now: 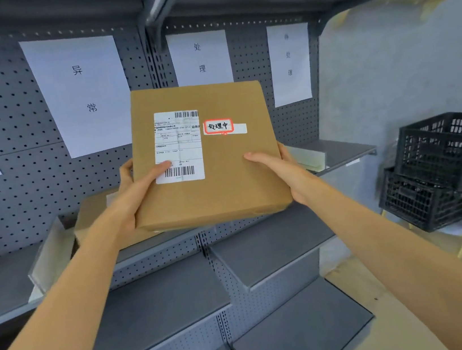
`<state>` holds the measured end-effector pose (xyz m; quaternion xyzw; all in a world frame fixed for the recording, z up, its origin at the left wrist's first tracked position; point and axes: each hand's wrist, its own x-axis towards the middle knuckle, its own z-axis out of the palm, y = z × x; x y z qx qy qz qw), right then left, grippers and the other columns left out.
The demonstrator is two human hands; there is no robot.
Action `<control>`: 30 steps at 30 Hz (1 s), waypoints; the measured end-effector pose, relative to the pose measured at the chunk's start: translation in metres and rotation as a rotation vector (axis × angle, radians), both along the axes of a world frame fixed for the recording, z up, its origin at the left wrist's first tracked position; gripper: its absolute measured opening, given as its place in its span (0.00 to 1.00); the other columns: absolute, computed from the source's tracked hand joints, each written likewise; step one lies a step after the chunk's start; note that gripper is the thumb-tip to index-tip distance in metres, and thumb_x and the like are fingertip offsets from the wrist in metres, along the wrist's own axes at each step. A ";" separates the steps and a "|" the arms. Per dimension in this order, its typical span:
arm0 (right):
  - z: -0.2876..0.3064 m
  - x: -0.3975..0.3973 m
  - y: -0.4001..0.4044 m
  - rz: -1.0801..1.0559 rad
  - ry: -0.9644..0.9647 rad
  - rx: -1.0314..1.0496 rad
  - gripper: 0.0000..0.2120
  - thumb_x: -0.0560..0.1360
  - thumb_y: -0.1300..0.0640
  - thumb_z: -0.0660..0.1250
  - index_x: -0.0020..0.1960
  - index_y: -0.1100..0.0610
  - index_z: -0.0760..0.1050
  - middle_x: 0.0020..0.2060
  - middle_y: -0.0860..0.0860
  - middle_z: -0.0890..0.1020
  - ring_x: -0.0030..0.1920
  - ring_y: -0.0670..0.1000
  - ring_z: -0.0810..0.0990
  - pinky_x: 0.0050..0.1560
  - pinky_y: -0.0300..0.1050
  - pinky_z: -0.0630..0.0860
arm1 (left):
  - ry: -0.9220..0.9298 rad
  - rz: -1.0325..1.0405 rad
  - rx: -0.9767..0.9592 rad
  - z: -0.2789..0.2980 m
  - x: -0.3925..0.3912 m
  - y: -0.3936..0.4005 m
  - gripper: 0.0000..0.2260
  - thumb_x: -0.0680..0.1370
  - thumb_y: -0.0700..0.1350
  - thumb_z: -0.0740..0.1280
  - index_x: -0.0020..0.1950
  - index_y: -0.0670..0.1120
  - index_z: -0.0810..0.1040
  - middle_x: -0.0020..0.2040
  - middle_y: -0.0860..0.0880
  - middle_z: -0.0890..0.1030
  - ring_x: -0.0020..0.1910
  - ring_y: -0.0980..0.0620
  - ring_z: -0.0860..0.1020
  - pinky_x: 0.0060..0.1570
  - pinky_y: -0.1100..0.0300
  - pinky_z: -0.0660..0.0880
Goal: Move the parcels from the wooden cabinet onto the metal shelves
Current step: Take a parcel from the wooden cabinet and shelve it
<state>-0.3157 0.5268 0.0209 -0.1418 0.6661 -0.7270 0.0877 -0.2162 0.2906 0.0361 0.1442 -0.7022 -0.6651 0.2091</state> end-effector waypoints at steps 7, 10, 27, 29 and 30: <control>0.001 -0.083 0.034 0.005 0.021 0.041 0.33 0.70 0.47 0.74 0.71 0.45 0.63 0.54 0.43 0.78 0.51 0.45 0.78 0.44 0.44 0.75 | 0.015 0.007 -0.008 -0.005 -0.086 0.032 0.33 0.72 0.53 0.72 0.72 0.52 0.58 0.58 0.51 0.78 0.47 0.54 0.79 0.37 0.59 0.75; 0.002 -0.121 0.043 -0.014 0.038 0.065 0.33 0.70 0.46 0.74 0.71 0.45 0.63 0.58 0.45 0.78 0.55 0.47 0.78 0.53 0.48 0.76 | 0.018 -0.010 -0.005 -0.006 -0.125 0.040 0.34 0.72 0.55 0.72 0.72 0.54 0.58 0.58 0.51 0.78 0.50 0.53 0.79 0.41 0.57 0.75; 0.008 -0.291 0.044 0.130 -0.049 0.190 0.32 0.70 0.45 0.74 0.70 0.49 0.65 0.55 0.46 0.79 0.49 0.46 0.80 0.40 0.43 0.75 | -0.117 0.054 0.069 -0.013 -0.264 0.048 0.35 0.71 0.56 0.72 0.72 0.53 0.60 0.58 0.49 0.78 0.52 0.49 0.79 0.42 0.54 0.76; 0.003 -0.306 0.040 0.171 -0.078 0.218 0.32 0.70 0.45 0.74 0.69 0.49 0.66 0.54 0.47 0.79 0.49 0.47 0.80 0.39 0.44 0.75 | -0.142 0.083 0.076 -0.018 -0.269 0.048 0.34 0.71 0.56 0.73 0.72 0.53 0.62 0.58 0.48 0.79 0.53 0.49 0.79 0.42 0.54 0.76; -0.001 -0.314 0.038 0.194 -0.091 0.230 0.33 0.69 0.44 0.74 0.70 0.50 0.66 0.55 0.48 0.79 0.50 0.48 0.80 0.40 0.45 0.76 | -0.158 0.103 0.081 -0.020 -0.271 0.048 0.33 0.70 0.56 0.73 0.72 0.53 0.63 0.58 0.48 0.79 0.53 0.48 0.79 0.42 0.54 0.76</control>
